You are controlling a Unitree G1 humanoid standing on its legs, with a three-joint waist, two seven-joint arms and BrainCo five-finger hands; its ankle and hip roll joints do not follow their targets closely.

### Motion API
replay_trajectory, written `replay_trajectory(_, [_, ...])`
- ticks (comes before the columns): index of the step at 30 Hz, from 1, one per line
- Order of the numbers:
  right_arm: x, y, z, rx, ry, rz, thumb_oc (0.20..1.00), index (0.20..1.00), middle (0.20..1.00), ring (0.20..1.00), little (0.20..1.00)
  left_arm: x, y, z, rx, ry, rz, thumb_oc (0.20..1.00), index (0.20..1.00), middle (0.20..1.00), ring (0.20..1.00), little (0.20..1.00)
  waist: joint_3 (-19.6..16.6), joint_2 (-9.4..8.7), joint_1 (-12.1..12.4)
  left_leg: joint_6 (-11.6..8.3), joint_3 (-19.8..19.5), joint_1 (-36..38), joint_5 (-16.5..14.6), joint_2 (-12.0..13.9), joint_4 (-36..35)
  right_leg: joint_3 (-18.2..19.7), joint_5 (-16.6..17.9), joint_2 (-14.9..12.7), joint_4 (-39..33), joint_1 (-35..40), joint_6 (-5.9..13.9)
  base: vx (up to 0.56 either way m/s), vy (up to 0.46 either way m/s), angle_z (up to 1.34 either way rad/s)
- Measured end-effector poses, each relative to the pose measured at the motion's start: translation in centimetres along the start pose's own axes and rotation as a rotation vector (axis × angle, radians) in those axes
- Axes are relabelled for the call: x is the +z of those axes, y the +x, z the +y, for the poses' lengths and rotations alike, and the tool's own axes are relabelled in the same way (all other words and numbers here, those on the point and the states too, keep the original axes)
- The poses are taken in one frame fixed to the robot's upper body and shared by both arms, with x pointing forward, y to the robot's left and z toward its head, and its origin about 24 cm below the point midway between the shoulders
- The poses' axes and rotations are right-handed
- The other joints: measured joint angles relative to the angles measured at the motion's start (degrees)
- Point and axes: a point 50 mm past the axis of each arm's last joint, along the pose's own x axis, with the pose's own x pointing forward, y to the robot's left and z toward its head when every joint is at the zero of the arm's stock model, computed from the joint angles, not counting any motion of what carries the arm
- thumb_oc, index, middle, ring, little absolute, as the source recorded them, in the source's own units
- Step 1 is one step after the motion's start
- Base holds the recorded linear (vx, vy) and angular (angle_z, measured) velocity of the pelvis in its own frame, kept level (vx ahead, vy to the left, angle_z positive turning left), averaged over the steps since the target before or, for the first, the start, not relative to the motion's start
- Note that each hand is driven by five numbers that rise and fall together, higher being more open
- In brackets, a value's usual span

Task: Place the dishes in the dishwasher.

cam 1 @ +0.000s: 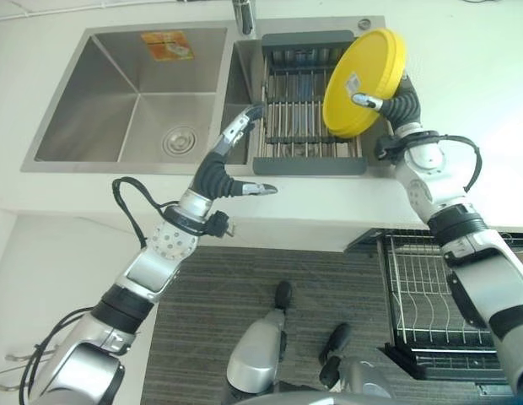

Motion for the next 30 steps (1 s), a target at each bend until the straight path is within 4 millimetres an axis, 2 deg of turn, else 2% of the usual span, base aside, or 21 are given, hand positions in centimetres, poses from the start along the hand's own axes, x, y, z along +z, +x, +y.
replay_trajectory(10, [-0.41,0.0,-0.24,-0.051,-0.044,0.042,1.0,1.0,1.0,1.0,1.0,0.01,0.0,0.05,0.011,0.0,0.0,1.0,1.0,1.0,1.0,1.0,0.0,0.0,0.0,0.0,0.0,0.0,0.0,0.0,0.0,0.0,0.0,0.0,0.0,0.0,0.0,0.0,0.0,0.0])
replay_trajectory(11, [-0.46,0.04,-0.37,-0.083,-0.047,0.054,0.46,0.46,0.46,0.46,0.46,0.0,0.0,0.06,0.013,0.0,0.0,1.0,1.0,1.0,1.0,1.0,0.0,0.0,0.0,0.01,0.0,0.0,0.0,0.0,0.0,0.0,0.0,0.0,0.0,0.0,0.0,0.0,0.056,0.0])
replay_trajectory(12, [-0.36,0.22,-0.57,-0.123,-0.053,0.068,0.2,0.2,0.2,0.2,0.2,0.01,0.02,0.1,0.02,0.0,-0.001,1.0,1.0,1.0,1.0,1.0,0.0,0.0,-0.1,0.01,0.0,0.1,0.0,0.0,0.0,0.0,0.0,0.0,0.1,0.0,0.0,-0.01,0.063,0.0])
replay_trajectory(17, [-0.29,0.41,-0.6,-0.154,-0.072,0.077,0.2,0.2,0.2,0.2,0.2,0.14,0.38,-0.62,0.008,-0.012,-0.011,1.0,1.0,1.0,1.0,1.0,0.0,0.0,-0.1,0.14,0.0,0.0,0.1,-0.1,0.0,0.0,0.0,-0.2,0.4,-0.2,0.02,-0.02,0.032,0.0])
replay_trajectory(30, [-0.21,0.48,-0.16,-0.161,-0.065,0.066,0.2,0.2,0.2,0.2,0.2,0.07,0.51,-0.63,0.028,-0.016,-0.002,1.0,1.0,1.0,1.0,1.0,0.0,0.36,-0.1,0.14,0.2,-0.3,0.1,-0.4,0.0,0.3,-1.4,-1.0,3.0,-1.7,0.24,0.0,0.005,0.0])
